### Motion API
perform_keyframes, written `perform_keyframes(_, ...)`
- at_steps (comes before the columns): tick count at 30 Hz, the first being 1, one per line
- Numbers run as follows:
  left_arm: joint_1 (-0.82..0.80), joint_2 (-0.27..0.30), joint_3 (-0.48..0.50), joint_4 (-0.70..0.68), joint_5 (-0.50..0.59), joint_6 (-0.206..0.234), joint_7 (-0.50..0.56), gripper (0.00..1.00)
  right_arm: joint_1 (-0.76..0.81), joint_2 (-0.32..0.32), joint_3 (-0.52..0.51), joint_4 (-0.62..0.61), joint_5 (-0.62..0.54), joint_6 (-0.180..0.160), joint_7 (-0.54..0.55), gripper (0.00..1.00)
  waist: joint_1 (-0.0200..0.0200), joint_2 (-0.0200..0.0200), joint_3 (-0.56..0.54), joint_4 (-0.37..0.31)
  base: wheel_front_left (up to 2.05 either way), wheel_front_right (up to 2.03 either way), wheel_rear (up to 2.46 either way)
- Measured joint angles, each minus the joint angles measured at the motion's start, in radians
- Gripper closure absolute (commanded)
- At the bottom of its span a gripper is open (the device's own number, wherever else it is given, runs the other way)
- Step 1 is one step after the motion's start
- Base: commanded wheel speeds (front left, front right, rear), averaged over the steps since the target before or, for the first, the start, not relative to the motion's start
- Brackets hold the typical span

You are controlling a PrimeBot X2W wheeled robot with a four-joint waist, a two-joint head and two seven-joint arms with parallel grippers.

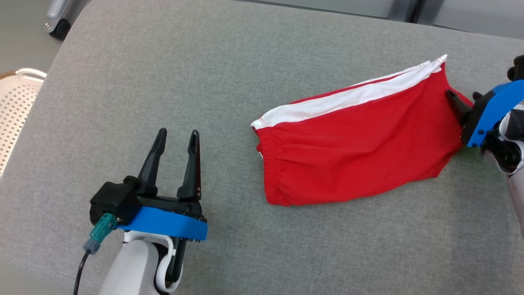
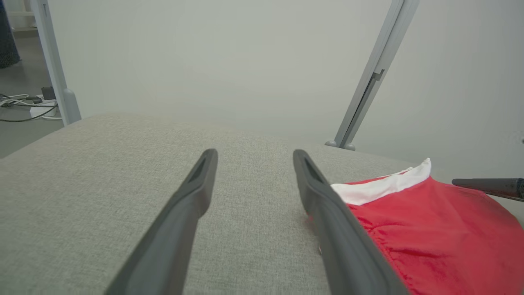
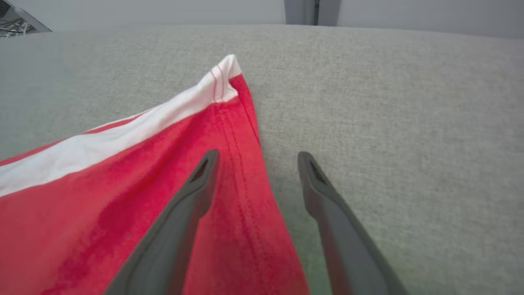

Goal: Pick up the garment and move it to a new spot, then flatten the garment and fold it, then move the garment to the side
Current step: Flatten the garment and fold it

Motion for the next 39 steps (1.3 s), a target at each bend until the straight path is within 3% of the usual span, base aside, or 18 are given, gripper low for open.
perform_keyframes(7,0.000,-0.006,-0.035,0.009,-0.025,0.000,0.000,0.00,-0.069,0.052,-0.069,0.162,-0.165,0.000,-0.015,0.00,-0.0001,0.0000,0.025,0.028,0.00,0.00,0.00)
perform_keyframes(13,-0.007,-0.004,-0.060,0.010,-0.061,0.000,0.000,0.00,-0.108,0.100,-0.085,0.218,-0.263,-0.007,-0.046,0.00,-0.0002,-0.0001,0.045,0.033,0.00,0.00,0.00)
perform_keyframes(14,-0.013,-0.002,-0.061,0.010,-0.064,0.000,0.000,0.00,-0.118,0.114,-0.082,0.229,-0.276,-0.008,-0.044,0.37,-0.0003,-0.0002,0.048,0.035,0.00,0.00,0.00)
perform_keyframes(15,-0.017,-0.002,-0.062,0.009,-0.064,-0.001,0.000,0.00,-0.119,0.120,-0.079,0.231,-0.282,-0.008,-0.043,1.00,-0.0003,-0.0002,0.049,0.035,0.00,0.00,0.00)
perform_keyframes(20,-0.021,0.000,-0.064,0.010,-0.069,-0.001,0.000,0.00,-0.119,0.149,-0.065,0.232,-0.291,-0.007,-0.041,1.00,-0.0002,-0.0001,0.045,0.033,0.00,0.00,0.00)
perform_keyframes(27,-0.021,0.006,-0.065,0.021,-0.071,-0.002,0.000,0.00,-0.090,0.142,-0.086,0.202,-0.272,0.001,-0.087,1.00,0.0001,0.0003,0.020,0.010,0.00,0.00,0.00)
perform_keyframes(34,0.000,0.016,-0.067,0.023,-0.071,-0.002,0.000,0.00,-0.008,0.076,-0.152,0.106,-0.254,0.000,-0.156,1.00,0.0000,0.0003,-0.028,-0.034,0.00,0.00,0.00)
perform_keyframes(39,0.007,0.028,-0.067,0.025,-0.077,-0.002,0.000,0.00,0.061,0.015,-0.252,0.030,-0.304,0.000,-0.167,1.00,-0.0001,0.0002,-0.060,-0.071,0.00,0.00,0.00)
